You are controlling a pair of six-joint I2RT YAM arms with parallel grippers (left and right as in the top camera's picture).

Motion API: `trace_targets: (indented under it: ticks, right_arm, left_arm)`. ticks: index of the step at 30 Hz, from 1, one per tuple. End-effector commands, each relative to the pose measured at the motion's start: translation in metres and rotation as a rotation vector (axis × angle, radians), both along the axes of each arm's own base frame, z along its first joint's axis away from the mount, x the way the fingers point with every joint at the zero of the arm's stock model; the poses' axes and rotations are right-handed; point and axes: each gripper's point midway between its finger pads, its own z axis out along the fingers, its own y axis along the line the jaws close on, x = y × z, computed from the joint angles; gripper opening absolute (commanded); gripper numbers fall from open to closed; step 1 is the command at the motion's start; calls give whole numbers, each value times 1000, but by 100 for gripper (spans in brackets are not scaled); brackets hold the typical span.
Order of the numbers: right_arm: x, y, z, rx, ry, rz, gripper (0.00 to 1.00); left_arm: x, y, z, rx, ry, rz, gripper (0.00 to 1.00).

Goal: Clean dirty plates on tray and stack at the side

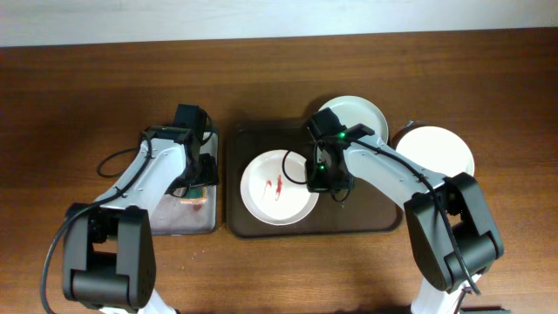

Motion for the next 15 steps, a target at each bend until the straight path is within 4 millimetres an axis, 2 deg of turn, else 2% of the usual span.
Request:
trace_targets:
  ticks: [1, 8, 10, 13, 15]
  right_arm:
    - [2, 0, -3, -1, 1, -16, 7]
    - [-3, -2, -8, -6, 13, -17, 16]
    - [-6, -4, -15, -4, 15, -39, 15]
    - [-4, -3, -16, 2, 4, -42, 4]
    - [0, -2, -16, 7, -11, -43, 4]
  left_arm:
    - [-5, 3, -4, 16, 18, 14, 79]
    - [-5, 3, -4, 16, 18, 14, 79]
    - [-5, 3, -4, 16, 18, 14, 79]
    - [-5, 3, -4, 16, 18, 14, 79]
    - [-5, 3, -4, 16, 18, 14, 78]
